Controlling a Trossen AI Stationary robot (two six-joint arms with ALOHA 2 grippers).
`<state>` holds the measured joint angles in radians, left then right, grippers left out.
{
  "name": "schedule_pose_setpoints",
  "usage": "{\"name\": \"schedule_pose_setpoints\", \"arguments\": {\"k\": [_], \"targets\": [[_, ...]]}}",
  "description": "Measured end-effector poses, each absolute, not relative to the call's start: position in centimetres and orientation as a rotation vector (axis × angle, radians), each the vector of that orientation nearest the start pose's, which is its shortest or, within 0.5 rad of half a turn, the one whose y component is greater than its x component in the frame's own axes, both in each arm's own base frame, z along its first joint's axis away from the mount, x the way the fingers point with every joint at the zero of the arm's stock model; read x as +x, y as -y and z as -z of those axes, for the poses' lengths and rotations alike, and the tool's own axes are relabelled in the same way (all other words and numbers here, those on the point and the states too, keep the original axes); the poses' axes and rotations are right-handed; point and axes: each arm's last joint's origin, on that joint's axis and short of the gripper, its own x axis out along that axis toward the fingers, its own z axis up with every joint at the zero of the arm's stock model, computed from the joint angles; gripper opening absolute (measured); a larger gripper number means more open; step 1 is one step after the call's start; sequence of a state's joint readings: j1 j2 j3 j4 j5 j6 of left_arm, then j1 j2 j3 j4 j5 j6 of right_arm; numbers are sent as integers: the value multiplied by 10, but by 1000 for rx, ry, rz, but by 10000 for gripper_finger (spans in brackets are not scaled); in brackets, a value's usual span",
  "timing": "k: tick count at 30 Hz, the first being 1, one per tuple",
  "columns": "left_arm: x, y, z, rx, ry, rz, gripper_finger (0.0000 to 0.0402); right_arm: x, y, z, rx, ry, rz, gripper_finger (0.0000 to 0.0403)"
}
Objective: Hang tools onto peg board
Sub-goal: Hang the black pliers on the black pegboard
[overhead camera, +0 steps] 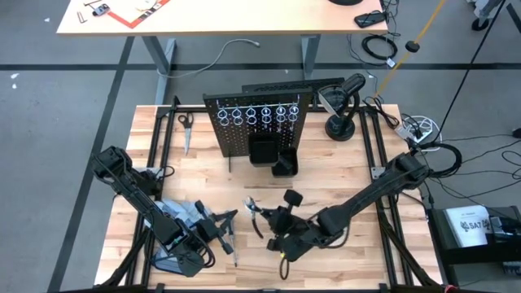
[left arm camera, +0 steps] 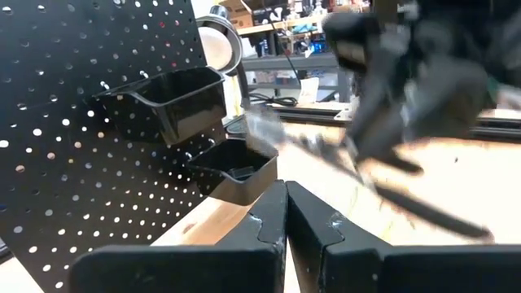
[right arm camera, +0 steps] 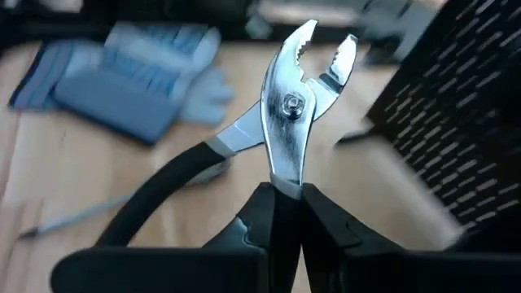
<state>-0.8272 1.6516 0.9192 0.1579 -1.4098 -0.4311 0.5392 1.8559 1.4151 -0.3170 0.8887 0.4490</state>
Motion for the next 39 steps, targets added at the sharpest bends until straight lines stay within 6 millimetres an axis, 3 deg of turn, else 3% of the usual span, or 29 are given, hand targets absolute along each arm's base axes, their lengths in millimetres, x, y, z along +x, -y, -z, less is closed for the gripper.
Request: {"name": "schedule_pose_setpoints", "arguments": {"k": [7,18,24,30,39], "targets": [[241,220,-209,88,-116,-602,11,350,-178,-295,-292,-331,570,26],[249,223,-227,60,-66,-600,11,362,-146,-362,-569,-133,713,26],[249,222,-266,26,29,-587,11,361,-124,-389,-600,17,797,26],[244,212,-291,94,55,-610,11,362,-94,-405,-573,212,839,26],[240,209,-298,155,36,-608,11,376,-49,-435,-553,383,759,26]]}}
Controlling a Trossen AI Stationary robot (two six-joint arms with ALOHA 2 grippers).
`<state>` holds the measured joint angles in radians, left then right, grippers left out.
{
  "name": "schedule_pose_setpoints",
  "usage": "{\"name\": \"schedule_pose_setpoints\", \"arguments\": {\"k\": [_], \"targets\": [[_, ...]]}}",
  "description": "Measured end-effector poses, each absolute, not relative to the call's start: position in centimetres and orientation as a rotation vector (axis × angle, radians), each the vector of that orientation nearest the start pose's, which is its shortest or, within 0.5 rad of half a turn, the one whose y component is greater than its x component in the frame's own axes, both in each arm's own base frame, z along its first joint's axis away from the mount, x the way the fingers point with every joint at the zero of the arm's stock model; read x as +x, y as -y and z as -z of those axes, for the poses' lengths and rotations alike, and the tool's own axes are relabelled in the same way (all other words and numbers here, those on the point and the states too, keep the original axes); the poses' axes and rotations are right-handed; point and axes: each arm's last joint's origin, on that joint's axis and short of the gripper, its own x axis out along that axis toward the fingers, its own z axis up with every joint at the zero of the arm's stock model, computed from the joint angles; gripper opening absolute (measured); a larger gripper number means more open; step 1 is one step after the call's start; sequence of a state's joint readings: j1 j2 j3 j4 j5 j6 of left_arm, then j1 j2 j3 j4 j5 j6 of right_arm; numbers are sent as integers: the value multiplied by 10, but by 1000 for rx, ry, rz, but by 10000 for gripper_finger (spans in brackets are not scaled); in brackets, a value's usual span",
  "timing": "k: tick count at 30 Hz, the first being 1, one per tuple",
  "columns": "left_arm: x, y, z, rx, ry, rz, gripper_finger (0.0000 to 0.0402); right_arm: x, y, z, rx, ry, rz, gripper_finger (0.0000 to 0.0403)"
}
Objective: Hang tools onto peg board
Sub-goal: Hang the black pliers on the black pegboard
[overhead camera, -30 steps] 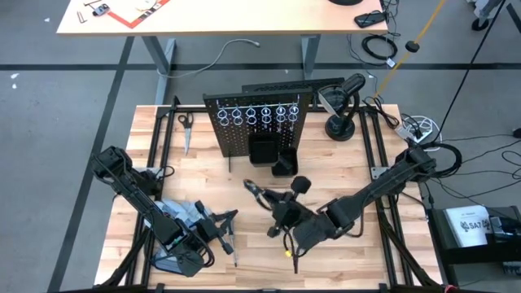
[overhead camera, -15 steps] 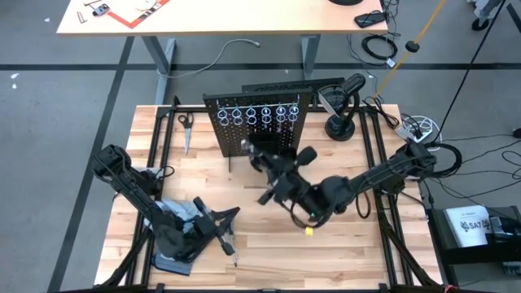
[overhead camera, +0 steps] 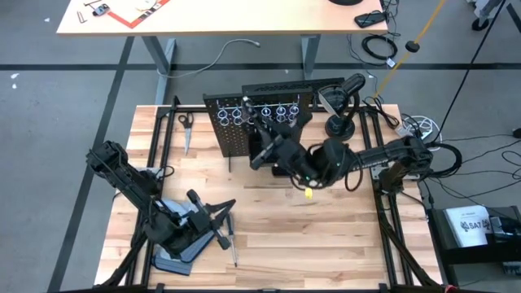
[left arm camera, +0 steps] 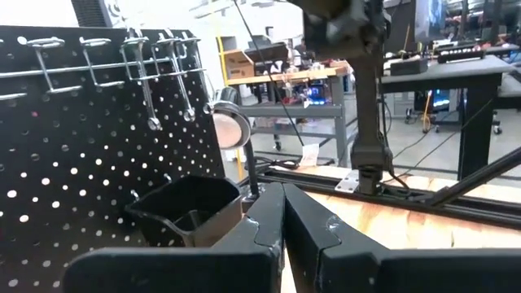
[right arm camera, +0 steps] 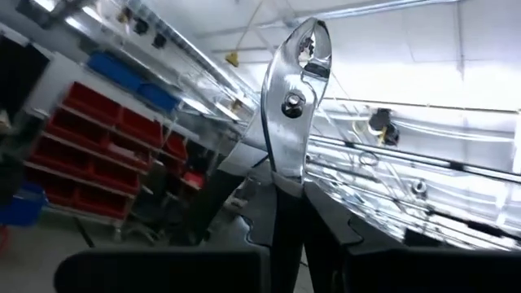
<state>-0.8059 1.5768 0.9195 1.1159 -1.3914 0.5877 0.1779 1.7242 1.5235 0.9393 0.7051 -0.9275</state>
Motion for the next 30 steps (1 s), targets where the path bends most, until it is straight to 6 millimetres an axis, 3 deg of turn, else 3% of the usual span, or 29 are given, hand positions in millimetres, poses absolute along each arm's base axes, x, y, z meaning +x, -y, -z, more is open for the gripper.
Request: {"name": "schedule_pose_setpoints", "arguments": {"k": [5,12,18,30], "targets": [[241,210,-297,158,34,-607,11,381,-28,-443,-529,410,730,26],[241,210,-297,159,33,-607,11,398,-7,-437,-530,406,728,26],[241,210,-297,152,36,-605,11,413,-3,-427,-552,391,718,26],[245,213,-284,151,5,-592,11,412,-3,-428,-617,358,775,26]]}}
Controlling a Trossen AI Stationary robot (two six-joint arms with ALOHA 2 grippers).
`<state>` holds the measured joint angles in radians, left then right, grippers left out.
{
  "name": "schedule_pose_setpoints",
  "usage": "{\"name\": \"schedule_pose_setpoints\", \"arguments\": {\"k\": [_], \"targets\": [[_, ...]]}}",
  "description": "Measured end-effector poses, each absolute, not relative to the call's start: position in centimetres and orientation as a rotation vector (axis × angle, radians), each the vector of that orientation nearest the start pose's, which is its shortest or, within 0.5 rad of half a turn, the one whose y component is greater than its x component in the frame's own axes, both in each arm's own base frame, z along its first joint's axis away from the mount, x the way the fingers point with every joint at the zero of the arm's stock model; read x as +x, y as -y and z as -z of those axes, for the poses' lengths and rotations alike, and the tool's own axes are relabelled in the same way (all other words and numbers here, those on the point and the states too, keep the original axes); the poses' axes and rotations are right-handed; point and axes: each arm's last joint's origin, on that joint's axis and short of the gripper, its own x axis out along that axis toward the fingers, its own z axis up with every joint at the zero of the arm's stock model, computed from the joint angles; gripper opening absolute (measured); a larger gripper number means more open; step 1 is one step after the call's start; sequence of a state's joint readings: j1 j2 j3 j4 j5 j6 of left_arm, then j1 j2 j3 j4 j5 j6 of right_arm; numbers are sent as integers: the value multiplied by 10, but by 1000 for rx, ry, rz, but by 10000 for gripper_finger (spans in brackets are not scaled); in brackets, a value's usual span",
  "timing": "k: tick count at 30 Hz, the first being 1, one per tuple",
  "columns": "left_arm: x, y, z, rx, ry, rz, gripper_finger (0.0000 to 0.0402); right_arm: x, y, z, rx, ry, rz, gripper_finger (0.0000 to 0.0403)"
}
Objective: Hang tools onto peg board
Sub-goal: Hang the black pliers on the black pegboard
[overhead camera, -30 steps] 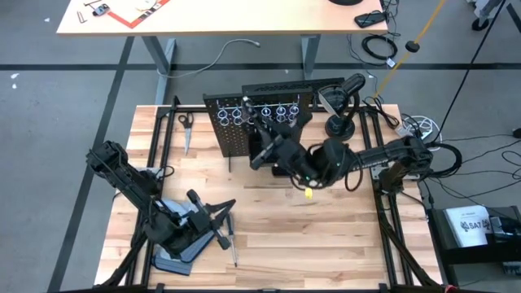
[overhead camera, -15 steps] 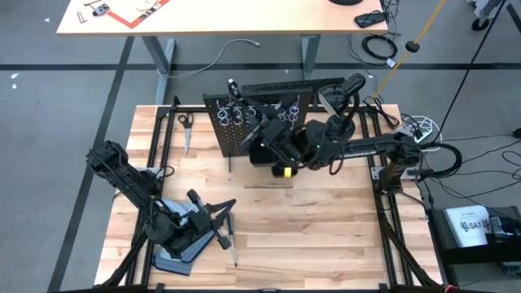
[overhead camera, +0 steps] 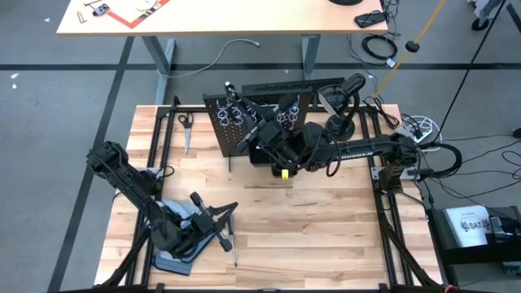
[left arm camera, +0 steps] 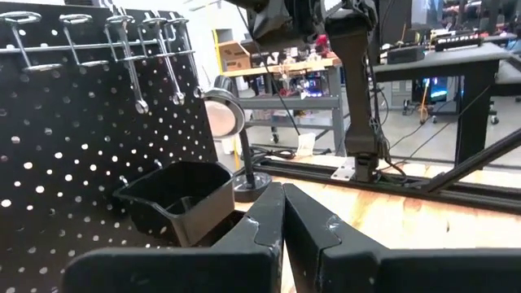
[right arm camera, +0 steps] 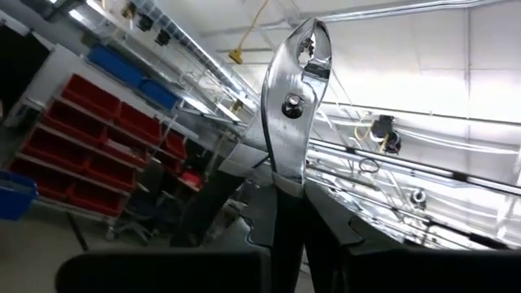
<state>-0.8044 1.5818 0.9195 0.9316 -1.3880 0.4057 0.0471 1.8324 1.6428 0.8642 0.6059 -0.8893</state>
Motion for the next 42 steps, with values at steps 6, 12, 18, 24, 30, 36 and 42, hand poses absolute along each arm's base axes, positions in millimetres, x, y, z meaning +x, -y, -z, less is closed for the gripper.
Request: {"name": "schedule_pose_setpoints", "arguments": {"k": [6,12,18,24,30,36,42], "targets": [[245,213,-284,172,-1,-592,11,408,-3,-432,-656,360,826,26],[245,213,-284,168,0,-593,11,407,-7,-433,-649,355,835,26],[244,213,-284,166,1,-592,11,406,-12,-433,-655,345,839,26],[244,214,-284,140,10,-591,11,406,-11,-434,-647,342,851,26],[244,214,-284,141,9,-590,11,406,-9,-434,-655,355,847,26],[244,214,-284,146,7,-590,11,409,-4,-431,-665,328,845,26],[244,214,-284,147,7,-590,11,412,1,-427,-664,300,825,26]]}}
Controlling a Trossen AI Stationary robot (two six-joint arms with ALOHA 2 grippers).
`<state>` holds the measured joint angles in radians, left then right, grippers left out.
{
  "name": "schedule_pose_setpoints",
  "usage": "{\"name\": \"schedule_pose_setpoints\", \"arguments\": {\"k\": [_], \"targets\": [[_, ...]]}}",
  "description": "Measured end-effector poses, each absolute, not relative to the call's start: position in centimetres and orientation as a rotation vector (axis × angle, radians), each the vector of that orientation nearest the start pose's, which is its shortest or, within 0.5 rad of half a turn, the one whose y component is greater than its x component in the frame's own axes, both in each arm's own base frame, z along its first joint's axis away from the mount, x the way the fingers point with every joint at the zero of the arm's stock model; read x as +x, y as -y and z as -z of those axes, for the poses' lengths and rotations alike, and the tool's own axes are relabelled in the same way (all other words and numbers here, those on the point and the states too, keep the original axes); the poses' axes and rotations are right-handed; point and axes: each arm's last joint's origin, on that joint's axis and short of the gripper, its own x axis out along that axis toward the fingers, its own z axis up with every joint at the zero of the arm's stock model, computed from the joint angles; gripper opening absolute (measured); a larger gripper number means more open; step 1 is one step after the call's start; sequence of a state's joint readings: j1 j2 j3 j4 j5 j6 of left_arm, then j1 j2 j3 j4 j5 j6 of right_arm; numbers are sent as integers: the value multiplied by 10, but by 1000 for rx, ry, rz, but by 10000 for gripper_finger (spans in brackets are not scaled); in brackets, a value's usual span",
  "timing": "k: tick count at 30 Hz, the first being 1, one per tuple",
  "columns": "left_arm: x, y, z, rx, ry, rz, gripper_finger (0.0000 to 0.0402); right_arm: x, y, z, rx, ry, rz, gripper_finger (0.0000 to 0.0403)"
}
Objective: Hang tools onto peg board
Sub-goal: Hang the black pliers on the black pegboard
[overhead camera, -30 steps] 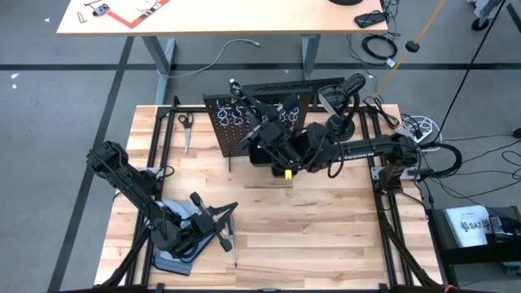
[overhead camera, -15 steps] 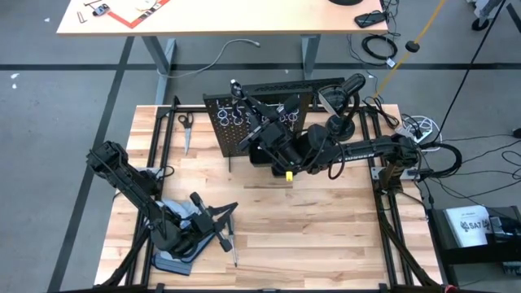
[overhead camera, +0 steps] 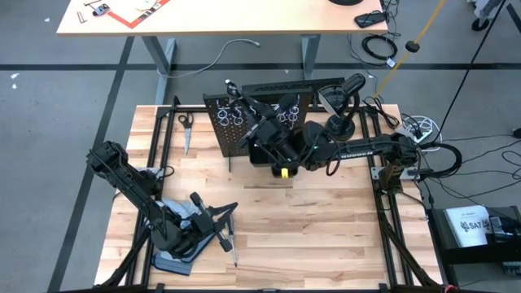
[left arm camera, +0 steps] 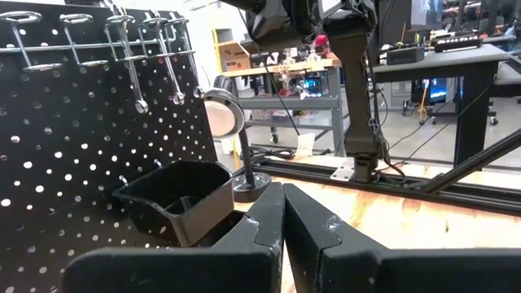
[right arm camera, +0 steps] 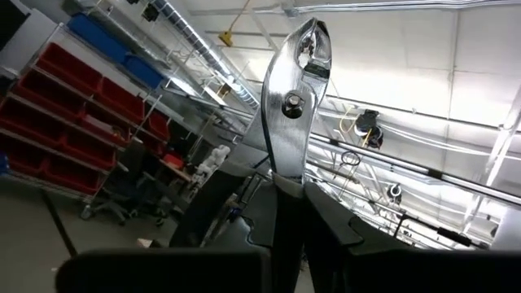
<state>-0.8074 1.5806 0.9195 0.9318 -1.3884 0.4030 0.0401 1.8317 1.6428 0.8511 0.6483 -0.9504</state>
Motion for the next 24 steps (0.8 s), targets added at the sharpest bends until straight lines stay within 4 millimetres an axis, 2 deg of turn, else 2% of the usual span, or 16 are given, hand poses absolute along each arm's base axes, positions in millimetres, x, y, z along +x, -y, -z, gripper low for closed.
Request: {"name": "schedule_pose_setpoints", "arguments": {"k": [16,24], "targets": [[244,214,-284,150,5,-590,11,417,20,-420,-678,206,836,26],[244,214,-284,151,5,-590,11,420,23,-414,-697,143,820,26]]}}
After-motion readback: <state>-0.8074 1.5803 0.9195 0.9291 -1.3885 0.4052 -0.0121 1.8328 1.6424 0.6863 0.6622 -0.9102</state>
